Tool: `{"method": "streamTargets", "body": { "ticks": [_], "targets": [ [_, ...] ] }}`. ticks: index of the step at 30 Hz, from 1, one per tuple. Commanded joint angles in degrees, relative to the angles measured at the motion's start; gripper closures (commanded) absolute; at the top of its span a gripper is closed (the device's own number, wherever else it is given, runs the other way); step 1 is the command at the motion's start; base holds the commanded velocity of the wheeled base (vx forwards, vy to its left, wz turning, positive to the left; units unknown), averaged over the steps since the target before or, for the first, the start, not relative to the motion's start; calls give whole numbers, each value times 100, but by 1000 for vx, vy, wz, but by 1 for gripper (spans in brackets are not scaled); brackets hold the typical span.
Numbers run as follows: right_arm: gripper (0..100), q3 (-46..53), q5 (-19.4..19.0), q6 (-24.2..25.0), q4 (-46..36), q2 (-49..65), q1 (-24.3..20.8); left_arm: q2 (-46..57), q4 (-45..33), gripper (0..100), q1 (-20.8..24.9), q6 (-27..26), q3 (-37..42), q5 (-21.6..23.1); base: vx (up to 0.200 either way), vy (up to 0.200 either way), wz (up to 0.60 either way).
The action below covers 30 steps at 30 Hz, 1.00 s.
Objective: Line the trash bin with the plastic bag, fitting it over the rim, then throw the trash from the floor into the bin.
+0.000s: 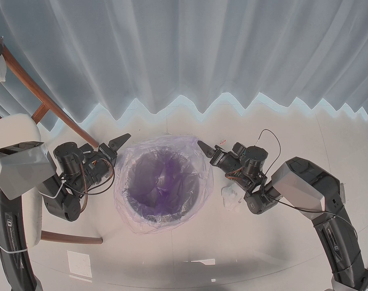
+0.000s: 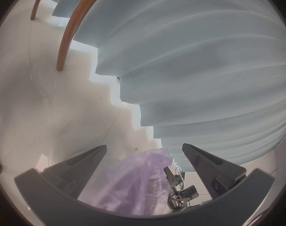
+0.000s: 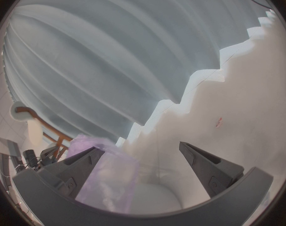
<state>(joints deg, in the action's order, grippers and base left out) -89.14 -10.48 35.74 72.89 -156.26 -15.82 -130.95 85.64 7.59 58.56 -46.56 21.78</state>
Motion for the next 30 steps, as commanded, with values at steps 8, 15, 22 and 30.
{"method": "streamTargets", "body": {
  "ticks": [8, 15, 22, 30],
  "targets": [
    [0, -394, 169, -6, -240, -432, 141, -519, 14, 0, -197, 6, -240, -16, 0, 0, 0],
    [0, -253, 178, -6, -196, -546, 132, -150, 49, 0, -215, -12, 68, -34, 0, 0, 0],
    [0, -121, 240, 3, -82, -449, 115, 641, -3, 0, 23, -1233, 1043, 63, 0, 0, 0],
    [0, -25, 240, 3, -3, -370, 71, 8, 49, 0, 49, -3290, 1597, 36, 0, 0, 0]
  ]
}}
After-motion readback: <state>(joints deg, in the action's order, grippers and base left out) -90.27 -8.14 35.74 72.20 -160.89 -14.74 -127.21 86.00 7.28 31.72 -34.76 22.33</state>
